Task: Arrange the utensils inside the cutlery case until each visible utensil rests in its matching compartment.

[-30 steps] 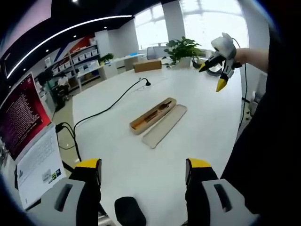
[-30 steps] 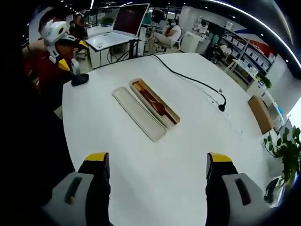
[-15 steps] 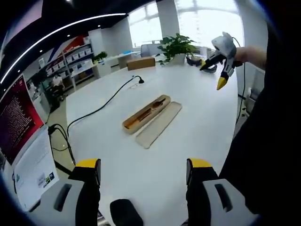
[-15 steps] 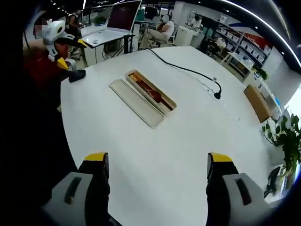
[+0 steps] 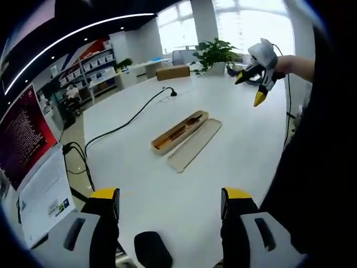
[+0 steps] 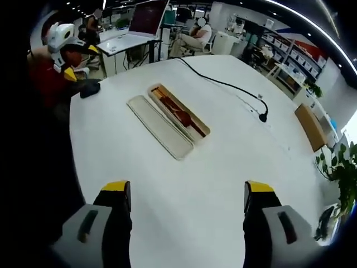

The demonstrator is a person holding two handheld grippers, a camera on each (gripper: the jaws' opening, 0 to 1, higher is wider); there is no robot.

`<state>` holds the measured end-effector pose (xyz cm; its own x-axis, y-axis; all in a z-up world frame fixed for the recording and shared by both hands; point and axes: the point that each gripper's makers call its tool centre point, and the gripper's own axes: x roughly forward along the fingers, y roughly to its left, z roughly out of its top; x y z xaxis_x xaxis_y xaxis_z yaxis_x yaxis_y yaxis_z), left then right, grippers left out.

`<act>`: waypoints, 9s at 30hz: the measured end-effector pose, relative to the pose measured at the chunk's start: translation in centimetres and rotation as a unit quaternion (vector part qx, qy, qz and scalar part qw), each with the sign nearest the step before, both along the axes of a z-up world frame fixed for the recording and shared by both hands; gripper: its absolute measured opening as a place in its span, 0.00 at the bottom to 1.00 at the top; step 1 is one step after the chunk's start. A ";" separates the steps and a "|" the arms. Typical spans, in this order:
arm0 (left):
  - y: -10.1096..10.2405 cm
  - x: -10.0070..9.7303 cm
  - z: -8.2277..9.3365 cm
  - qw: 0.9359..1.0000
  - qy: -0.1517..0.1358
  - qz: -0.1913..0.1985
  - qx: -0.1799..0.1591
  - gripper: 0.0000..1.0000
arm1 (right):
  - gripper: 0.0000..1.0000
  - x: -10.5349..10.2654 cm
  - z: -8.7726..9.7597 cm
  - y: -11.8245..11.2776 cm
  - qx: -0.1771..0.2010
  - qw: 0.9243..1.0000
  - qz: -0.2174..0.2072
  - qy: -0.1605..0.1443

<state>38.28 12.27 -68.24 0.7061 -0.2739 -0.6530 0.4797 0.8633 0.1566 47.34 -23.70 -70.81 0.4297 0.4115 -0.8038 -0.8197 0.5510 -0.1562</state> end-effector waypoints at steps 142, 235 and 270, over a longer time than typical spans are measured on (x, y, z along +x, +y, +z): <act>-9.9 9.9 -12.9 0.981 0.090 -0.172 -0.004 0.62 | 0.34 1.9 -11.3 9.8 -0.063 0.970 0.213 0.099; -9.3 9.8 -11.3 0.921 0.003 -0.298 0.251 0.61 | 0.32 2.2 -10.8 10.5 -0.117 0.937 0.228 0.237; -9.0 7.6 -10.4 0.876 -0.054 -0.385 0.287 0.51 | 0.32 1.0 -7.5 10.7 -0.011 0.932 0.239 0.272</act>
<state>45.87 3.26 -78.69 0.5230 -0.3452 -0.7793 0.8403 0.0556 0.5393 48.38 -13.04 -78.35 -0.2708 0.4328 -0.8599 -0.9322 0.1049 0.3464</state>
